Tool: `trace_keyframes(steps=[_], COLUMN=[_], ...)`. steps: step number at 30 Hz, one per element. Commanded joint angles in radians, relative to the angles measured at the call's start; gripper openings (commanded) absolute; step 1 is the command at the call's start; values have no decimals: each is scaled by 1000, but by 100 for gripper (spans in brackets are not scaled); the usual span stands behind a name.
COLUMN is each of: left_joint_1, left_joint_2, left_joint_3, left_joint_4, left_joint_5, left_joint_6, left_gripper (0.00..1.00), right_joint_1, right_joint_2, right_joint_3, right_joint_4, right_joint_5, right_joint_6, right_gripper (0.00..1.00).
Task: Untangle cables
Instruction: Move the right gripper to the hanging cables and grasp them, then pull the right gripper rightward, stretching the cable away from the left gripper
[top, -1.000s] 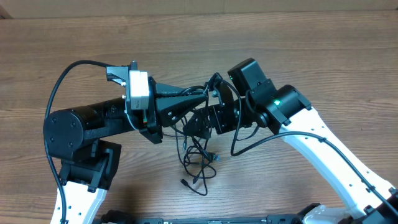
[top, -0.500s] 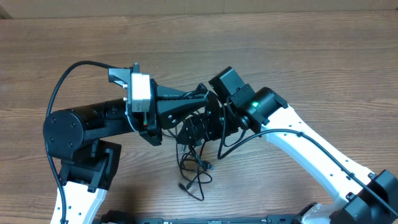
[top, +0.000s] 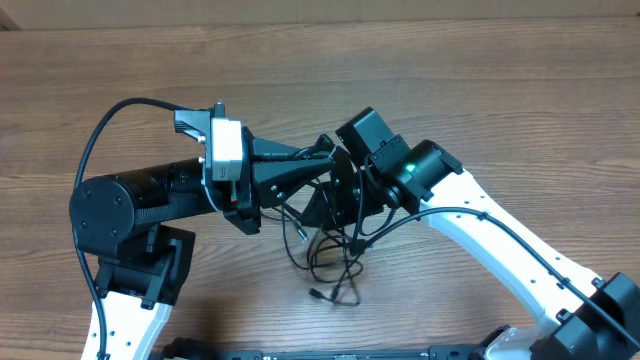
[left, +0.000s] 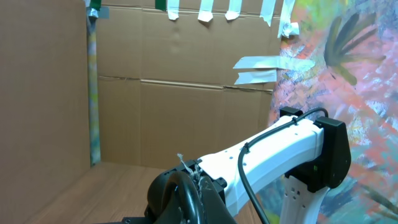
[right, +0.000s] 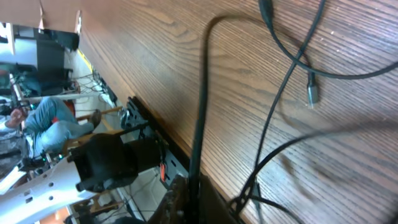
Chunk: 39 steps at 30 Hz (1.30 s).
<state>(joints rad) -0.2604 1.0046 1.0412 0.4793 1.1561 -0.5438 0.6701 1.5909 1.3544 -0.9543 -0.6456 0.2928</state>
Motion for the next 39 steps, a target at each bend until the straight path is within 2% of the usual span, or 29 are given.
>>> trace_keyframes(steps=[1,6,10,13,17,22,25,29,39], left_joint_1=[-2,-2,-2,-2,-2,-2,-2,-2,-2], left_joint_2=[3,3,3,3,3,3,3,3,3], left_joint_3=[23,23,23,23,23,23,23,23,23], left_joint_4=[2,-40,-97,-205,-441,-741,-889,-1002,-1135], left_joint_5=[-6,-1,45,68,37,-203,-452,-696,-1067], left_joint_6=[24,24,39,92,241,356,369,368,367], left_gripper=[4,4,4,4,4,4,4,4,4], right_joint_1=[4,-34,-129,-214,-332,-470,-562,-667,-902], right_joint_2=[6,6,6,6,6,4,4,4,5], right_joint_3=[-7,-6,2,14,34,36,35,35,35], right_joint_4=[3,3,-1,-1,-1,-12,-33,-58,-140], right_joint_5=[44,70,67,24,-75,-134,-133,-88,-43], right_joint_6=[-4,-4,-4,-5,-42,-62,-84,-89,-168], right_gripper=[4,4,4,4,4,4,4,4,4])
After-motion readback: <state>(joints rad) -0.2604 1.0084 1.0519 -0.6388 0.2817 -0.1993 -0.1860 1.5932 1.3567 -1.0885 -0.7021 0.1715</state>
